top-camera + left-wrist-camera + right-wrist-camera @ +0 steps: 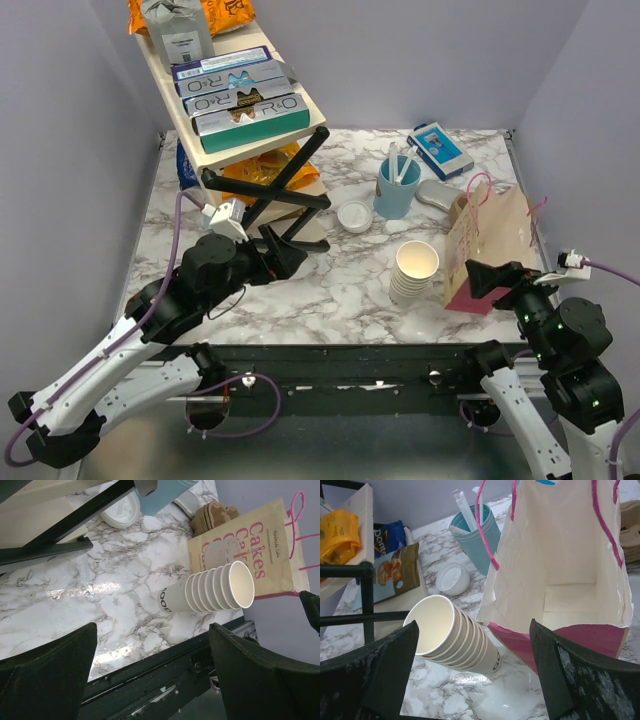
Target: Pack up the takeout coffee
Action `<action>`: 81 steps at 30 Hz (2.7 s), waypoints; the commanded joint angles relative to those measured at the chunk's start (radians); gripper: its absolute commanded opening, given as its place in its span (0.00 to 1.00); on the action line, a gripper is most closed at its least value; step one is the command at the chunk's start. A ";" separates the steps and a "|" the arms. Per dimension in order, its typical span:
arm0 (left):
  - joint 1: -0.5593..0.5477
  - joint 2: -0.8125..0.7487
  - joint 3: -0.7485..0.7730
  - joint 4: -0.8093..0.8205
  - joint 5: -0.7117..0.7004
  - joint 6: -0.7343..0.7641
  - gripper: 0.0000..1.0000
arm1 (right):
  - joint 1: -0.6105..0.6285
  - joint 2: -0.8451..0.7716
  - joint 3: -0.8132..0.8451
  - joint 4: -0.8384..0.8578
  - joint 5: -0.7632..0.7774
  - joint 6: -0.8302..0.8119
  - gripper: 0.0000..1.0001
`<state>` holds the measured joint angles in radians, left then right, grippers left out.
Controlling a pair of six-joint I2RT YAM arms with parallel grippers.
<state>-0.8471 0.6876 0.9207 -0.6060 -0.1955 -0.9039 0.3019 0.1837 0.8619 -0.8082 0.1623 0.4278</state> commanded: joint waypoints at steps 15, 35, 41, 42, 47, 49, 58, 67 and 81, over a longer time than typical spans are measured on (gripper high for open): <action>-0.364 0.268 0.210 0.018 -0.333 0.075 0.99 | 0.003 0.072 0.227 0.004 -0.064 -0.133 1.00; -0.236 0.880 0.672 0.103 -0.528 0.350 0.99 | 0.003 0.077 0.134 0.179 -0.383 -0.156 1.00; -0.172 0.926 0.682 0.158 -0.509 0.395 0.99 | 0.003 0.072 0.101 0.182 -0.383 -0.167 1.00; -0.171 0.928 0.679 0.173 -0.504 0.410 0.99 | 0.002 0.072 0.095 0.184 -0.382 -0.166 1.00; -0.170 0.970 0.720 0.210 -0.484 0.467 0.99 | 0.003 0.069 0.062 0.204 -0.388 -0.165 1.00; -0.162 0.990 0.744 0.203 -0.489 0.474 0.99 | 0.003 0.072 0.057 0.204 -0.385 -0.173 1.00; -0.058 0.951 0.664 0.189 -0.524 0.445 0.99 | 0.003 0.071 0.035 0.214 -0.371 -0.192 1.00; 0.023 0.759 0.423 0.160 -0.576 0.384 0.99 | 0.003 0.091 0.025 0.218 -0.379 -0.185 1.00; 0.229 0.406 0.121 -0.009 -0.645 0.197 0.99 | 0.003 0.102 0.002 0.227 -0.391 -0.175 1.00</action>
<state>-0.6724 1.1835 1.1065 -0.4736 -0.7628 -0.5358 0.3019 0.2764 0.8764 -0.5995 -0.2008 0.2531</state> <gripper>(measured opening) 0.990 0.998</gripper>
